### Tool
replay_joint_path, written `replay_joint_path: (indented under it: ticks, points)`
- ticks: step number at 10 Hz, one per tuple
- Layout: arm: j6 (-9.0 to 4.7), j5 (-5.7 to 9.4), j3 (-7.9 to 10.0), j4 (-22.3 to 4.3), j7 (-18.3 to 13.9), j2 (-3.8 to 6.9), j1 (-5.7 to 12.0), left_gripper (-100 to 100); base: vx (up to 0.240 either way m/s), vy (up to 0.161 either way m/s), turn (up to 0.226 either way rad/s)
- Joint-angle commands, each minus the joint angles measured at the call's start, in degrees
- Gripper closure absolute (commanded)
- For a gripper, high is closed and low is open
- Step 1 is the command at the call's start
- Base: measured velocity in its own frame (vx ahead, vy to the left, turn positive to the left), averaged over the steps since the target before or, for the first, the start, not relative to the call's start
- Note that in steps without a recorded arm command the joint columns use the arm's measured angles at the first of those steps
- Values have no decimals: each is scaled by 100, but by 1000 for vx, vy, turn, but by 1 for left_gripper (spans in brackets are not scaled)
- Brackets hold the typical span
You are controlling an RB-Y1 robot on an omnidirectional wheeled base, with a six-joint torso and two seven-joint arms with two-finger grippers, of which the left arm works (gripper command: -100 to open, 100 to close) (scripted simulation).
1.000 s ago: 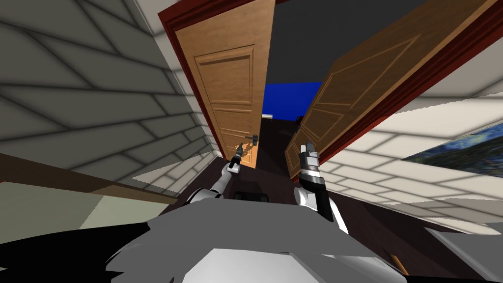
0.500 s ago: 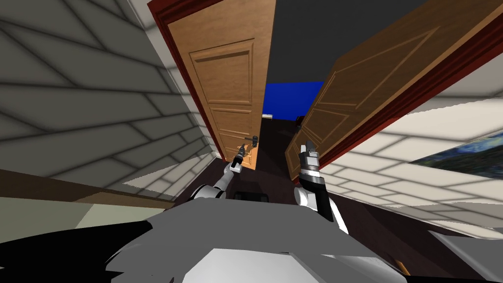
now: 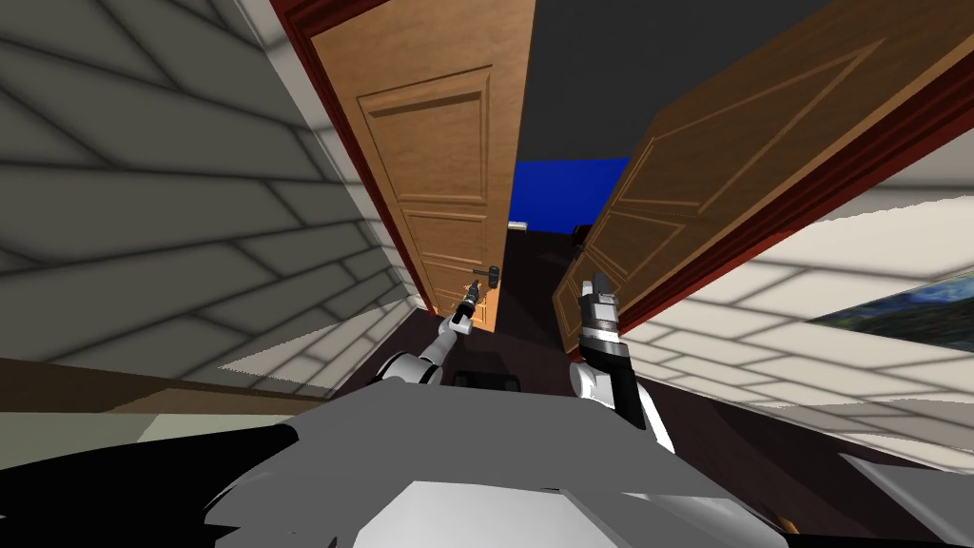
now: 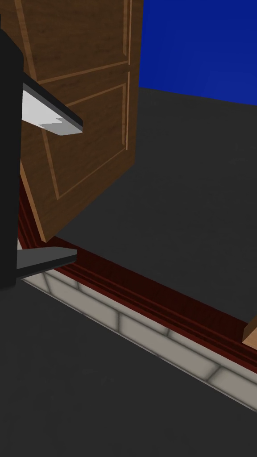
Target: Push the door open
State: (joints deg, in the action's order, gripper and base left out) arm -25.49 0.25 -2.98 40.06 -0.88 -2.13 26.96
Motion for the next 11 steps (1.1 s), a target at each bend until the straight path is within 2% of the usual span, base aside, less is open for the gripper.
replay_joint_path:
  ticks: [1,2,3,5,6,8,9,10,11]
  points:
    - [-31,1,0,-166,-6,-31,95,-100,54,-5,-4]
    - [-8,-1,-5,-77,-5,-16,43,-100,24,-3,0]
    - [-10,3,7,-93,-4,158,52,-100,73,-29,-21]
    - [-9,9,25,-103,0,299,56,-100,165,-32,-19]
    - [-9,13,36,-109,3,334,58,-100,186,-39,-22]
    - [-8,19,53,-118,7,334,62,-100,186,-60,-18]
    - [-7,22,63,-124,9,296,64,-100,172,-36,-18]
    - [-7,26,73,-129,12,236,67,-100,179,-37,-22]
    - [-7,30,84,-135,14,124,69,-100,194,-56,-24]
